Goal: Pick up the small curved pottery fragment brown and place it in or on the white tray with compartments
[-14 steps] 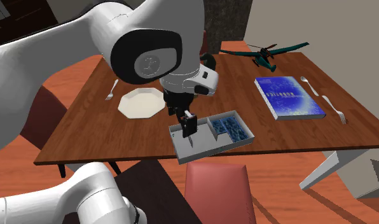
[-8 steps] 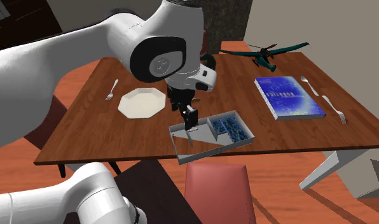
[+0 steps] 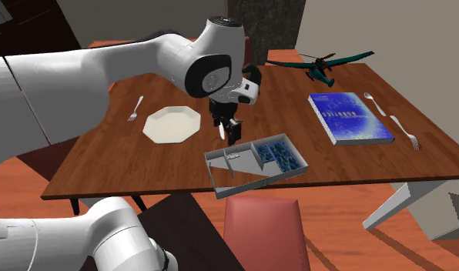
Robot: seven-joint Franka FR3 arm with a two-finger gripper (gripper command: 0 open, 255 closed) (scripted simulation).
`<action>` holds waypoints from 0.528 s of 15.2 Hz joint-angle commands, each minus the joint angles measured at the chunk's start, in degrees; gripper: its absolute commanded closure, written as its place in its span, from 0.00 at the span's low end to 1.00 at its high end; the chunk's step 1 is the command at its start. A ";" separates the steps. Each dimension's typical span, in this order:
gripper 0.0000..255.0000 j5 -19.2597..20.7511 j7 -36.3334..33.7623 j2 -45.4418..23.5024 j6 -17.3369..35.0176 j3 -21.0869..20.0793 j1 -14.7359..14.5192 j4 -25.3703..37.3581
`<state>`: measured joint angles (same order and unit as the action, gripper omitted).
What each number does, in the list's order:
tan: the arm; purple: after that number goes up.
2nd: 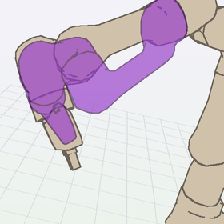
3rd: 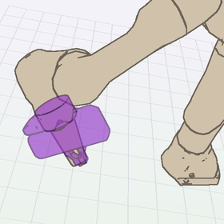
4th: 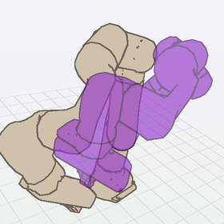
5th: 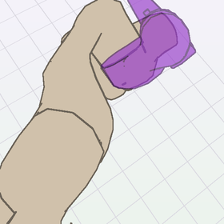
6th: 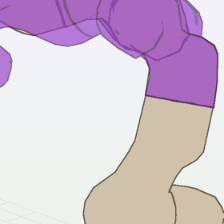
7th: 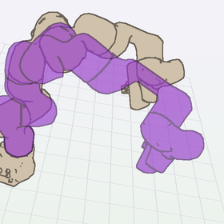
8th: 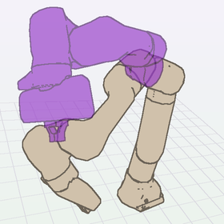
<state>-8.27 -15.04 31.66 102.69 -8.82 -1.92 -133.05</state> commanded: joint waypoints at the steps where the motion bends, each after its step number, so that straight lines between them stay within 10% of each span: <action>1: 0.00 -0.39 -1.76 -3.57 3.03 -1.85 -0.44 1.00; 8: 0.00 0.85 -7.58 -16.70 12.01 -7.25 -1.24 6.27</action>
<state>-7.88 -21.67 17.40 113.79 -15.34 -3.16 -128.50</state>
